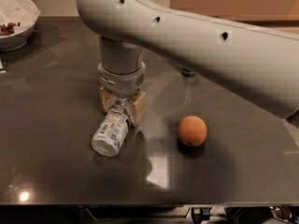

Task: Move blue plastic bottle near redbull can

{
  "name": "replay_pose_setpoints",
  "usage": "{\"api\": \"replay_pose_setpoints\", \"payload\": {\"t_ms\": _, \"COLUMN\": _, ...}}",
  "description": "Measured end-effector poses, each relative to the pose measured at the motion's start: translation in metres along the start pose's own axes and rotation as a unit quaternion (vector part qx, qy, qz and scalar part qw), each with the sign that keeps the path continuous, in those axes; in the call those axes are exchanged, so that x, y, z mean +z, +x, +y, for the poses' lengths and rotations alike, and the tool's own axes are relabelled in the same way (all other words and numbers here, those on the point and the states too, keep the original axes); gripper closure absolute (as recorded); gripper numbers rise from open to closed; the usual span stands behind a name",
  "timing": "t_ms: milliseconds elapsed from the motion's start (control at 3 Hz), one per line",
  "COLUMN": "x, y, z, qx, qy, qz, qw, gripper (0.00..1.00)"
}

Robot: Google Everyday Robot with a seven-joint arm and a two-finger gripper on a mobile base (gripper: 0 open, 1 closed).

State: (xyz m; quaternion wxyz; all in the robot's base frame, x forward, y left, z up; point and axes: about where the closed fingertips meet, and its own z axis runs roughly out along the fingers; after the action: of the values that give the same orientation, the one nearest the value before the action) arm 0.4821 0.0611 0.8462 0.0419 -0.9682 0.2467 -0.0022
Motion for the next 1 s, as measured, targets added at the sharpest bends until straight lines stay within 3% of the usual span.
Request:
{"api": "replay_pose_setpoints", "payload": {"t_ms": 333, "x": -0.002, "y": 0.007, "z": -0.001, "qx": 0.012, "qy": 0.004, "qz": 0.007, "qw": 0.9999, "gripper": 0.62}}
{"api": "replay_pose_setpoints", "payload": {"t_ms": 667, "x": -0.013, "y": 0.028, "z": 0.0, "qx": 0.045, "qy": 0.012, "qz": 0.016, "qw": 0.9988, "gripper": 0.86}}
{"api": "replay_pose_setpoints", "payload": {"t_ms": 1000, "x": -0.029, "y": 0.06, "z": 0.012, "qx": 0.095, "qy": 0.022, "qz": 0.024, "qw": 0.9949, "gripper": 1.0}}
